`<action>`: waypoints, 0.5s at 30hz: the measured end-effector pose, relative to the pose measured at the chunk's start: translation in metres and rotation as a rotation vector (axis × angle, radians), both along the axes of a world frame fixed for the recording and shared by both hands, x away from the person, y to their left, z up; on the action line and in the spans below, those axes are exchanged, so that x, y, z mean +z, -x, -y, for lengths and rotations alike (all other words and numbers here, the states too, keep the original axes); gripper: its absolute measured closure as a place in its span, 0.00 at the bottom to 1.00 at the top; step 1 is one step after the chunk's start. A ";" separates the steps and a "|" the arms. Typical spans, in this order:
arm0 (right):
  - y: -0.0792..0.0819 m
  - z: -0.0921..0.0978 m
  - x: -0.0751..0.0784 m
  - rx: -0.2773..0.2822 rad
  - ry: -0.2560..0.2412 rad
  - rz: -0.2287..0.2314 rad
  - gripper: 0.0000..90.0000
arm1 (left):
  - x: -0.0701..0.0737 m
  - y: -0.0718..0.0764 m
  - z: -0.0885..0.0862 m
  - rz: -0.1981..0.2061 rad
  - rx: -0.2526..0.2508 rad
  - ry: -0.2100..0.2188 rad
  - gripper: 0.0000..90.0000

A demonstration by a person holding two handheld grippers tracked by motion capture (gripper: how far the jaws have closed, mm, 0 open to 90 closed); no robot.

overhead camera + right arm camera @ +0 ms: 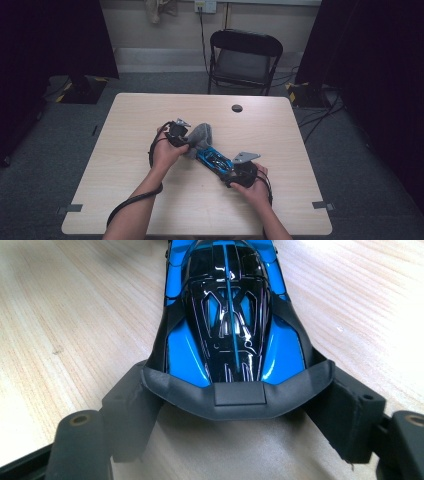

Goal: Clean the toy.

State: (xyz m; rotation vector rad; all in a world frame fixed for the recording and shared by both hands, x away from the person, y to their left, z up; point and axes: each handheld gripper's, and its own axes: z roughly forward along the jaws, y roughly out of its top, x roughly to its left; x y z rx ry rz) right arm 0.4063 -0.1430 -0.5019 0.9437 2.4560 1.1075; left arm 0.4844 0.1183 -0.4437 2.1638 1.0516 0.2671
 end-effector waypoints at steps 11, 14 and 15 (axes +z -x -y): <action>0.000 0.000 0.000 0.000 0.000 0.001 0.28 | 0.020 0.028 0.038 0.044 -0.152 0.006 0.81; 0.000 0.000 0.000 0.000 0.001 0.001 0.28 | 0.022 0.036 0.051 0.045 -0.180 0.016 0.81; 0.000 0.000 0.000 0.001 0.001 0.001 0.28 | 0.022 0.038 0.054 0.038 -0.192 0.020 0.81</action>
